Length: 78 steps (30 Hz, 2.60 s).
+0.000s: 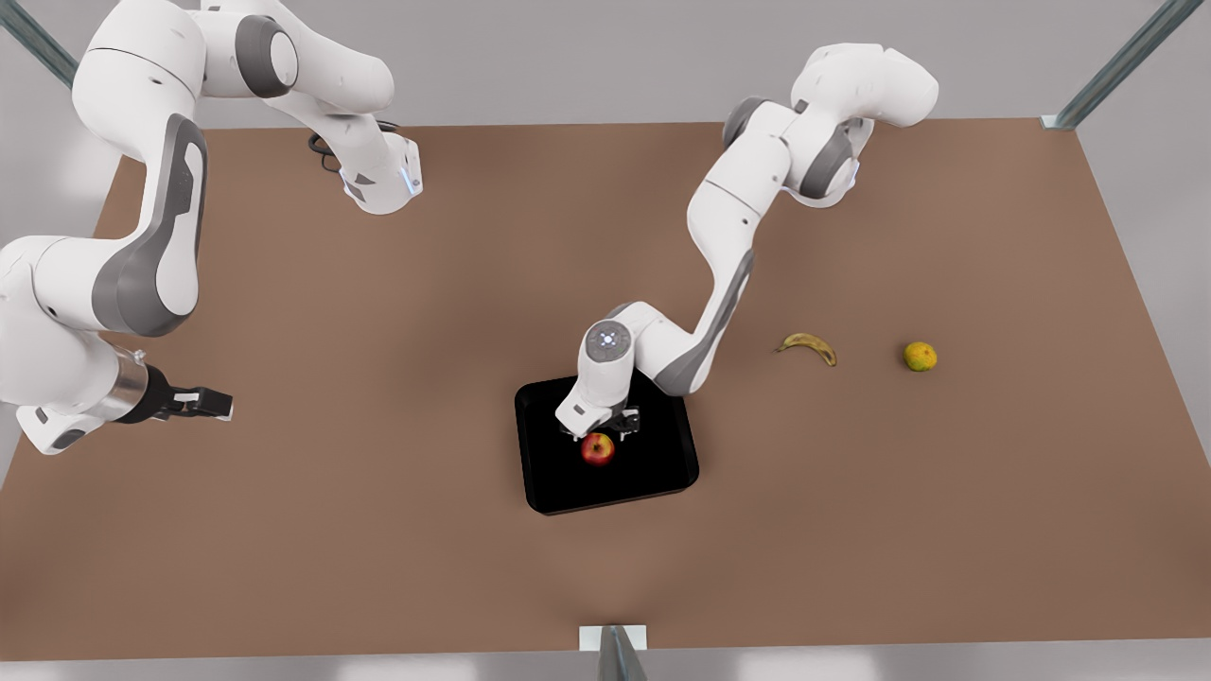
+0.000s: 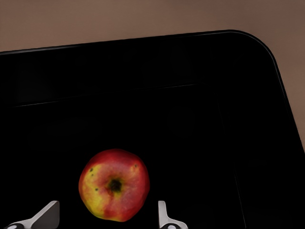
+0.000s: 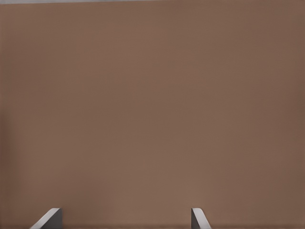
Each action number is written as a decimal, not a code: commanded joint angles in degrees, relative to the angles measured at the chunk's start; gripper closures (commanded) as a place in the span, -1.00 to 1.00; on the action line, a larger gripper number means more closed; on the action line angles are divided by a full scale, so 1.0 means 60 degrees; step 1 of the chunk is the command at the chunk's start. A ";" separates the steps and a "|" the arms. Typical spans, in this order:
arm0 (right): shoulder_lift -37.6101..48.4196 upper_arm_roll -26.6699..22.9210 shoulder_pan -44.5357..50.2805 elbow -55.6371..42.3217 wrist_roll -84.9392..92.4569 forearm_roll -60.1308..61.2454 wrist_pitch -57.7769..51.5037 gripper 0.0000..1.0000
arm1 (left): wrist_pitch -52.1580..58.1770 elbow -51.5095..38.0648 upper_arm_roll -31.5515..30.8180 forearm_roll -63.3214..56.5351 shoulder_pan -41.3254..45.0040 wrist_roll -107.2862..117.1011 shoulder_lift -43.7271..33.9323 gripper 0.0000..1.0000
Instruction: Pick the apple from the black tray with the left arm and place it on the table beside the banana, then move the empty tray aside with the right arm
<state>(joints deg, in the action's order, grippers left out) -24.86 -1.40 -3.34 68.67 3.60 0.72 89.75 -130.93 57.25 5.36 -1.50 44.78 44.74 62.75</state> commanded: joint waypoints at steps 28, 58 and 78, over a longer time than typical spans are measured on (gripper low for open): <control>-0.0002 0.0014 0.0014 -0.0005 0.0015 -0.0003 -0.0003 -1.00 | 0.5267 -0.0035 -0.0029 0.1510 -0.0959 -0.2725 -0.2006 -0.45; -0.2550 0.3458 0.2285 0.1709 -0.7356 -0.1205 0.5168 -1.00 | 0.4809 0.4571 0.2944 0.2785 -0.3976 -0.7521 -0.6621 -1.00; -0.4338 0.4189 0.2461 0.1782 -0.5962 -0.3534 0.6457 -0.98 | 0.5196 0.4125 -0.0571 0.0822 -0.7712 -0.7955 -0.7353 -1.00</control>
<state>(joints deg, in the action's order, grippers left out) -50.84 23.74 11.41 79.48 -30.61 -19.98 127.45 -100.01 81.97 1.86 3.89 -1.49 -1.24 18.77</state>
